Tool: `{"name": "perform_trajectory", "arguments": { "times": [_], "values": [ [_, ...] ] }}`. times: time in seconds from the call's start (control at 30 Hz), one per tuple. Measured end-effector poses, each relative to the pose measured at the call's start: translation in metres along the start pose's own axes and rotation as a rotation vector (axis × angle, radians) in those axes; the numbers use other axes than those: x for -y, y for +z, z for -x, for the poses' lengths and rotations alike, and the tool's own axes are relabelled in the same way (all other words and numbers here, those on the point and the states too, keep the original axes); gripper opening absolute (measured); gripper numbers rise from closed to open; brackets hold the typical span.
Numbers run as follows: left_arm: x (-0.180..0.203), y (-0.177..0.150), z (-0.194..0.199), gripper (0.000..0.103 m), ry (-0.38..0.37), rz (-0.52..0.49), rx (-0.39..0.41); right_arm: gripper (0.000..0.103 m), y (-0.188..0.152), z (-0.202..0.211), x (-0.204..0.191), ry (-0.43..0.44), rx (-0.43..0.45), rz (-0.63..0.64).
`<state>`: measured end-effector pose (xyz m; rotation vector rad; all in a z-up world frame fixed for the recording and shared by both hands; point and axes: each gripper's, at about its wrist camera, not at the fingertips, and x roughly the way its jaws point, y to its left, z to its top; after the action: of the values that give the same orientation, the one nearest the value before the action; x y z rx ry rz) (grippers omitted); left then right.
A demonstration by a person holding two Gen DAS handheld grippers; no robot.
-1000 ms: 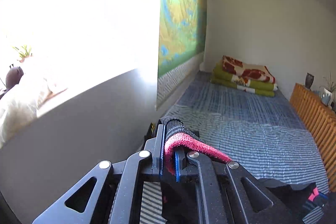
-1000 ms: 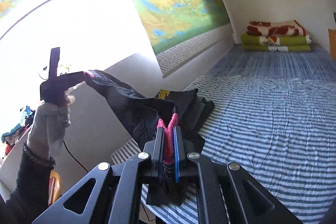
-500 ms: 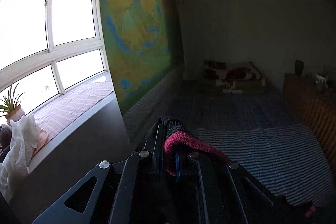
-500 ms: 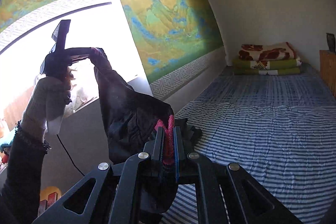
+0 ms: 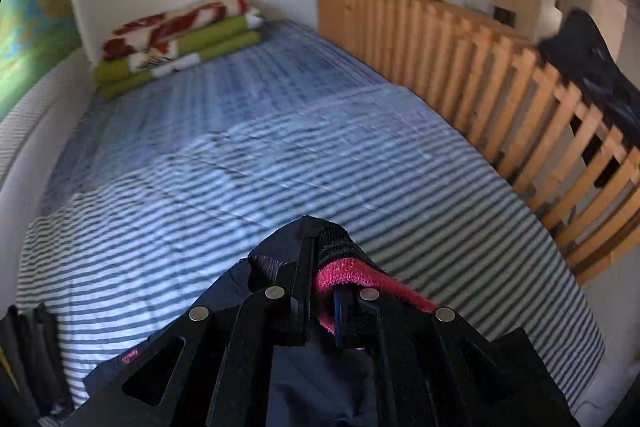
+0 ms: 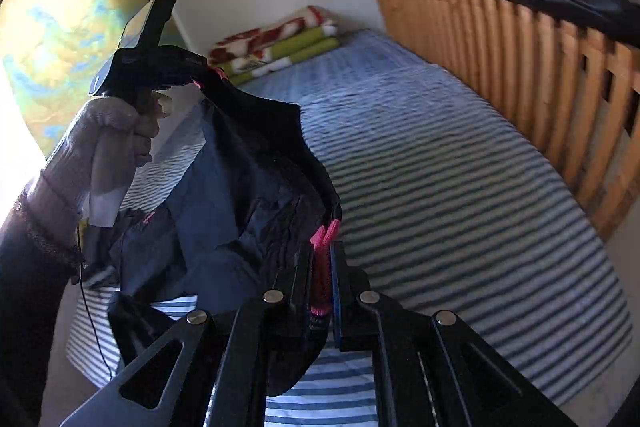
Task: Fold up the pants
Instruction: 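Lift the pants by the waistband with both grippers and shake them out, then lay the pants flat on the bed and open both grippers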
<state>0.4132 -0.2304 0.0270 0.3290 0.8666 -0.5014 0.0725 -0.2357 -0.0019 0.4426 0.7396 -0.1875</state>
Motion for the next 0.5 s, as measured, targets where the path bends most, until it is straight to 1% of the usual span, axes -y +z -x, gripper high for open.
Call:
{"name": "perform_trajectory", "arguments": {
  "times": [0.07, 0.13, 0.17, 0.2, 0.23, 0.27, 0.3, 0.33, 0.37, 0.4, 0.43, 0.47, 0.5],
  "values": [
    [0.058, -0.007, -0.043, 0.007, -0.039, -0.057, -0.048, 0.007, -0.005, -0.005, 0.036, -0.056, -0.022, -0.060],
    [0.103, -0.016, -0.078, 0.007, -0.057, -0.118, -0.091, 0.007, -0.009, -0.011, 0.061, -0.094, -0.041, -0.096],
    [0.121, -0.020, -0.090, 0.007, -0.059, -0.136, -0.110, 0.007, -0.012, -0.016, 0.072, -0.106, -0.057, -0.115],
    [0.131, -0.027, -0.098, 0.007, -0.058, -0.147, -0.127, 0.007, -0.013, -0.022, 0.079, -0.114, -0.070, -0.130],
    [0.139, -0.032, -0.108, 0.009, -0.059, -0.149, -0.145, 0.007, -0.015, -0.027, 0.087, -0.120, -0.086, -0.136],
    [0.145, -0.036, -0.117, 0.016, -0.084, -0.140, -0.179, 0.007, -0.020, -0.029, 0.090, -0.125, -0.101, -0.128],
    [0.138, -0.042, -0.111, 0.022, -0.113, -0.125, -0.197, 0.008, -0.025, -0.030, 0.089, -0.125, -0.117, -0.106],
    [0.134, -0.044, -0.110, 0.039, -0.147, -0.105, -0.211, 0.010, -0.027, -0.033, 0.087, -0.133, -0.132, -0.082],
    [0.124, -0.048, -0.116, 0.058, -0.159, -0.097, -0.219, 0.012, -0.027, -0.035, 0.086, -0.157, -0.141, -0.069],
    [0.117, -0.051, -0.110, 0.064, -0.158, -0.100, -0.220, 0.023, -0.027, -0.036, 0.082, -0.164, -0.148, -0.054],
    [0.105, -0.053, -0.101, 0.066, -0.152, -0.112, -0.212, 0.030, -0.026, -0.035, 0.078, -0.164, -0.140, -0.043],
    [0.092, -0.057, -0.087, 0.066, -0.136, -0.130, -0.194, 0.040, -0.025, -0.033, 0.074, -0.168, -0.122, -0.036],
    [0.081, -0.060, -0.076, 0.066, -0.125, -0.142, -0.182, 0.042, -0.025, -0.031, 0.069, -0.173, -0.105, -0.025]
  ]
}}
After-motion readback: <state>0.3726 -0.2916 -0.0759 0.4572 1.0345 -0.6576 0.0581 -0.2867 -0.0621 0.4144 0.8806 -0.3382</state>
